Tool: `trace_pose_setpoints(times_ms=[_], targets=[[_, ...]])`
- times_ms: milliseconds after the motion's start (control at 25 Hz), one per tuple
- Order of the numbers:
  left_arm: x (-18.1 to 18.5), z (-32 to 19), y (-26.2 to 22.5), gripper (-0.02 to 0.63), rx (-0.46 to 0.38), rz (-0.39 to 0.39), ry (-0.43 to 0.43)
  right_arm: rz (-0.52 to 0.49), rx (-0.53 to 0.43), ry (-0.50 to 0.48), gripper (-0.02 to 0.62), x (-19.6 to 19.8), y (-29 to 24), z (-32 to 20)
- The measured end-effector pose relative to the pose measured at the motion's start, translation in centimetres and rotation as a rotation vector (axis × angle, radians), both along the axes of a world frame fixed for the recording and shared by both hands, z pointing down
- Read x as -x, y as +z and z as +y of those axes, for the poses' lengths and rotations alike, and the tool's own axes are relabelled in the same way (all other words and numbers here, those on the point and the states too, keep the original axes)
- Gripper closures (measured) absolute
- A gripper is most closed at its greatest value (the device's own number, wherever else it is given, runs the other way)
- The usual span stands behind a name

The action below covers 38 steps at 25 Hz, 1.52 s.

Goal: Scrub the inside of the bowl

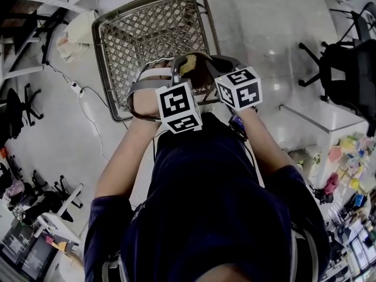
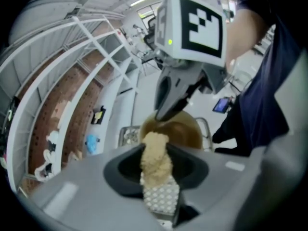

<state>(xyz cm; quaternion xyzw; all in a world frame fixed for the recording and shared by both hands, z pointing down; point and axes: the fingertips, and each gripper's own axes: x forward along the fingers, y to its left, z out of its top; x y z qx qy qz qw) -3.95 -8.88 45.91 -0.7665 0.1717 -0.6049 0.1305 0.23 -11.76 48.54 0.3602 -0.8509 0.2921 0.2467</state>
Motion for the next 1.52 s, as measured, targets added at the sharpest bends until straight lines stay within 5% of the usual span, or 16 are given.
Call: trace_pose_setpoints(times_ms=[320,600,1000,1280,1520], targets=[[-1.9,1.0,-0.2,0.483,-0.057,-0.034,0.159,-0.011,-0.011,-0.052,0.581,1.4,-0.7,0.8],[-0.7,-0.1,-0.7,0.482,-0.019,0.048,0.039,-0.011,0.005,0.019,0.581,-0.8,-0.1,-0.4],[-2.7,3.8,1.6,0.483,0.155,0.084,0.090,-0.003,-0.015,0.052,0.581,-1.6,-0.4,-1.3],[-5.3,3.8,-0.1,0.483,0.104,0.186,0.129,-0.033,-0.010,0.041,0.581,-1.1,-0.8,-0.9],[-2.6,1.6,-0.4,0.482,0.030,0.162,0.071,-0.035,-0.023,0.040,0.581,-1.4,-1.2,-1.4]])
